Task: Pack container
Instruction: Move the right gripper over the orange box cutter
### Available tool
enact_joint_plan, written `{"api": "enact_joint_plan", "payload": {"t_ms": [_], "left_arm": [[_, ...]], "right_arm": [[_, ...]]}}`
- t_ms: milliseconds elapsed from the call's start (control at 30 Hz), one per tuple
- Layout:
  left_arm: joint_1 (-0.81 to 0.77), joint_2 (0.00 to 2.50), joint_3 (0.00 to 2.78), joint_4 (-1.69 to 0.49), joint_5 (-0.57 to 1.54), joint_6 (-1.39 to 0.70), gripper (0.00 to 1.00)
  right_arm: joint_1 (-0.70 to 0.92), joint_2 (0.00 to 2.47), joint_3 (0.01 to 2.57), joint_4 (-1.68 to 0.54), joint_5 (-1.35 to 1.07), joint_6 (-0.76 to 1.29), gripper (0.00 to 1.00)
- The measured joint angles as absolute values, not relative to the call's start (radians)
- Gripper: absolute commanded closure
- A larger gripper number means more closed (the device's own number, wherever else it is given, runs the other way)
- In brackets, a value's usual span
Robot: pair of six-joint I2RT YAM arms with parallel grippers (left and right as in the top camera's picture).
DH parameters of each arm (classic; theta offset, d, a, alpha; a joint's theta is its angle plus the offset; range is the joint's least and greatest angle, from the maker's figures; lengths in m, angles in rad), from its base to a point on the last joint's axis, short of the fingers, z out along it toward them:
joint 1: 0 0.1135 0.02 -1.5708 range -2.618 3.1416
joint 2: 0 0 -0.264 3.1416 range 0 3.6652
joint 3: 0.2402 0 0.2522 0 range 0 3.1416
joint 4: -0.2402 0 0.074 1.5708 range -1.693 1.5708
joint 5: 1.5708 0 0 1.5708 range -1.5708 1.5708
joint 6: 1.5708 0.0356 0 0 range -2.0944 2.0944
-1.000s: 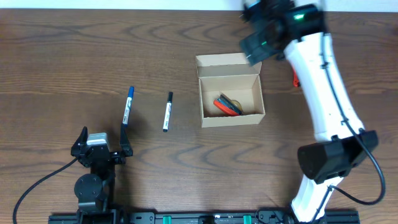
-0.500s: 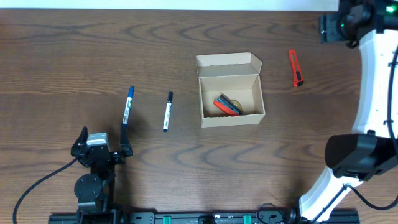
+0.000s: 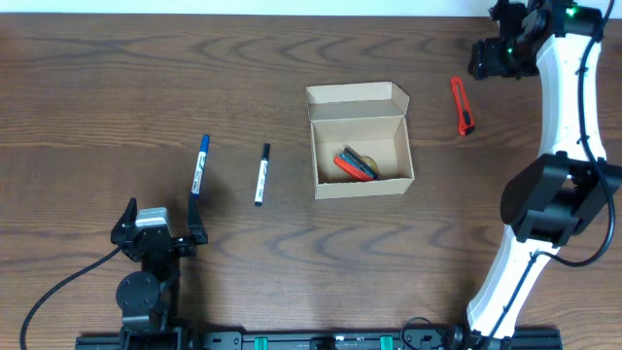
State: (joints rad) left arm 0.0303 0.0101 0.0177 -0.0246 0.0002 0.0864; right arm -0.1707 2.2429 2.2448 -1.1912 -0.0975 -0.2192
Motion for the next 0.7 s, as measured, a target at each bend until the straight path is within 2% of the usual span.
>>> {"api": "enact_joint_plan", "payload": {"t_ms": [267,700], "left_arm": [[0.030,0.010,0.018,-0.025,0.000,0.086,0.05],[0.030,0.010,0.018,-0.025,0.000,0.086,0.05]], "right_arm": [[-0.171,2.305,2.245,-1.204,-0.101,-0.227,0.32],[-0.171,2.386,2.245,-1.205,-0.048,-0.228,0.32]]}}
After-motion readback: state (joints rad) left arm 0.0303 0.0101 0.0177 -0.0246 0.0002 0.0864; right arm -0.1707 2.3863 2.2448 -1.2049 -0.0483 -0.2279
